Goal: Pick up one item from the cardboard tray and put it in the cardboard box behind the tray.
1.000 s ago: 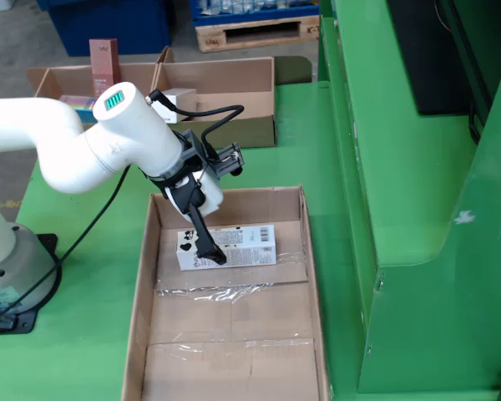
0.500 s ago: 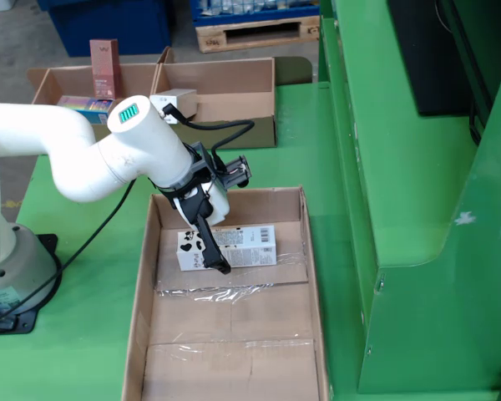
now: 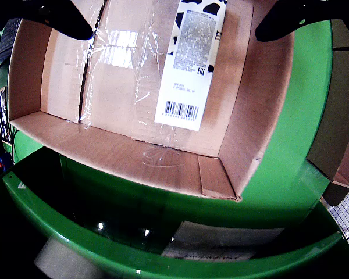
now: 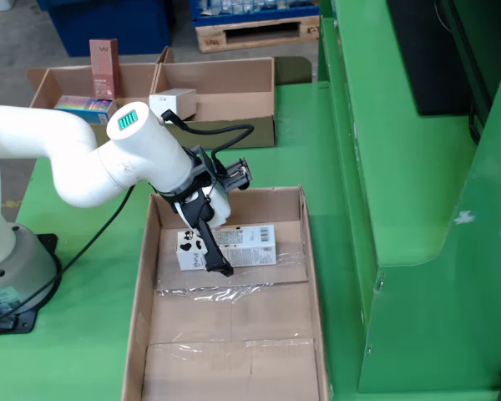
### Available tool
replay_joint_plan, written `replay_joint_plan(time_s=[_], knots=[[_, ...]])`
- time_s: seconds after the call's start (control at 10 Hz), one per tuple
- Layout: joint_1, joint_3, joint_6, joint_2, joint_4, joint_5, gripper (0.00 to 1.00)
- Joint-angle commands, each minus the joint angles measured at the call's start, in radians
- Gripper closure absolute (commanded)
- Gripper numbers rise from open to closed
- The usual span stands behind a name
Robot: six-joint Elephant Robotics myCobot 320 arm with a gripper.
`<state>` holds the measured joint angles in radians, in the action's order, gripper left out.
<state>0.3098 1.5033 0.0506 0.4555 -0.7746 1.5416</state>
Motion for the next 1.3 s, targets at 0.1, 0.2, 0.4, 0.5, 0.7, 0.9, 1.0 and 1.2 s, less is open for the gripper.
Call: replay_joint_plan(time_s=[0.1, 0.2, 0.4, 0.5, 0.7, 0.9, 1.0, 1.2], knots=[[-0.026, -0.025, -0.035, 0.046, -0.053, 0.024, 0.0], [-0.026, -0.025, -0.035, 0.046, -0.053, 0.024, 0.0], [-0.042, 0.006, -0.047, 0.074, -0.116, 0.037, 0.0], [-0.046, 0.001, -0.041, 0.101, -0.139, 0.035, 0.0], [-0.045, -0.006, -0.041, 0.121, -0.151, 0.03, 0.0], [-0.05, -0.016, -0.046, 0.166, -0.188, 0.028, 0.0], [-0.05, -0.016, -0.046, 0.166, -0.188, 0.028, 0.0], [-0.077, -0.065, -0.061, 0.242, -0.207, 0.047, 0.0]])
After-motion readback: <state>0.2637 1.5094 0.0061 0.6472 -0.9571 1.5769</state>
